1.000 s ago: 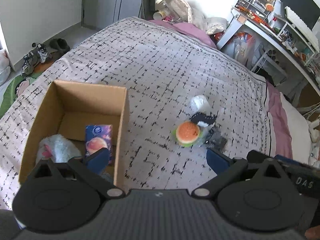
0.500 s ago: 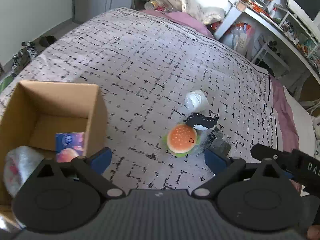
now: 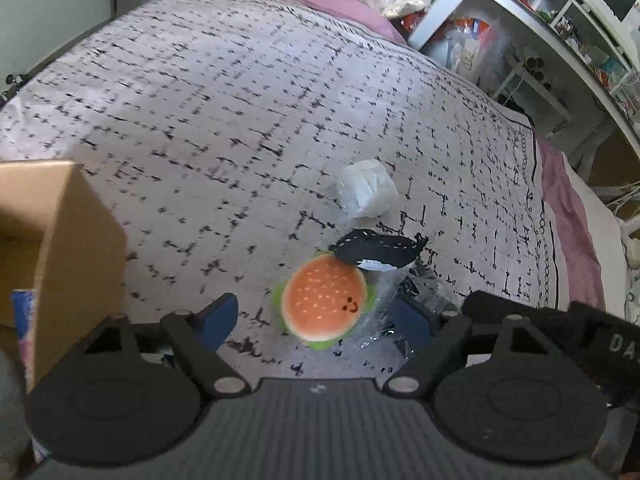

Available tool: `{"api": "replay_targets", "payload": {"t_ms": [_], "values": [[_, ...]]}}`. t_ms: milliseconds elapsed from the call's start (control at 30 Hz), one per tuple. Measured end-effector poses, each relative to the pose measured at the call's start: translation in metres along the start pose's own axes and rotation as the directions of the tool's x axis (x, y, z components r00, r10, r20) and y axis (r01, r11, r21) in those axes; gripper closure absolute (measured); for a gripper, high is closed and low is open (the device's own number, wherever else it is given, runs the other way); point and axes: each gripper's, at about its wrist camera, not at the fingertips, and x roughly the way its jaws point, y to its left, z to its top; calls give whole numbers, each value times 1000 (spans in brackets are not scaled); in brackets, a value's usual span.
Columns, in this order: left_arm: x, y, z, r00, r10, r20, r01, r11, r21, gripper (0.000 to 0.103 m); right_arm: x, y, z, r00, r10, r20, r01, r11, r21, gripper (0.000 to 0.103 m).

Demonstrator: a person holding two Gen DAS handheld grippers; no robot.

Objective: Organize soft objects
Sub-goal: 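Move the right gripper to the clear bag of dark items and close, then lower the left gripper onto the burger plush and close on it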

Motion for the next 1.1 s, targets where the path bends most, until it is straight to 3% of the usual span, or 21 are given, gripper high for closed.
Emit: {"api": "replay_targets", "payload": {"t_ms": [300, 400, 433, 533, 633, 733, 1100], "values": [[23, 3, 2, 999, 1, -38, -2, 1000, -21, 26, 25, -13, 0, 997, 7, -79, -2, 999, 53, 26], [26, 3, 2, 999, 3, -42, -4, 1000, -23, 27, 25, -11, 0, 997, 24, -71, -22, 999, 35, 43], [27, 2, 2, 999, 7, -41, -7, 1000, -20, 28, 26, -11, 0, 996, 41, -79, -39, 999, 36, 58], [28, 0, 2, 999, 11, -36, -12, 1000, -18, 38, 29, -9, -1, 994, 63, -95, -61, 998, 21, 65], [28, 0, 1, 1000, 3, -31, -4, 1000, -26, 55, 26, -6, -2, 993, 67, -93, -68, 998, 1, 68], [25, -3, 2, 1000, 3, -30, -4, 1000, -24, 59, 22, -7, -3, 994, 62, -90, -62, 998, 2, 69], [-16, -15, -8, 1000, 2, 6, -2, 1000, 20, 60, -9, -4, -4, 999, 28, -16, -28, 1000, -11, 70]]}}
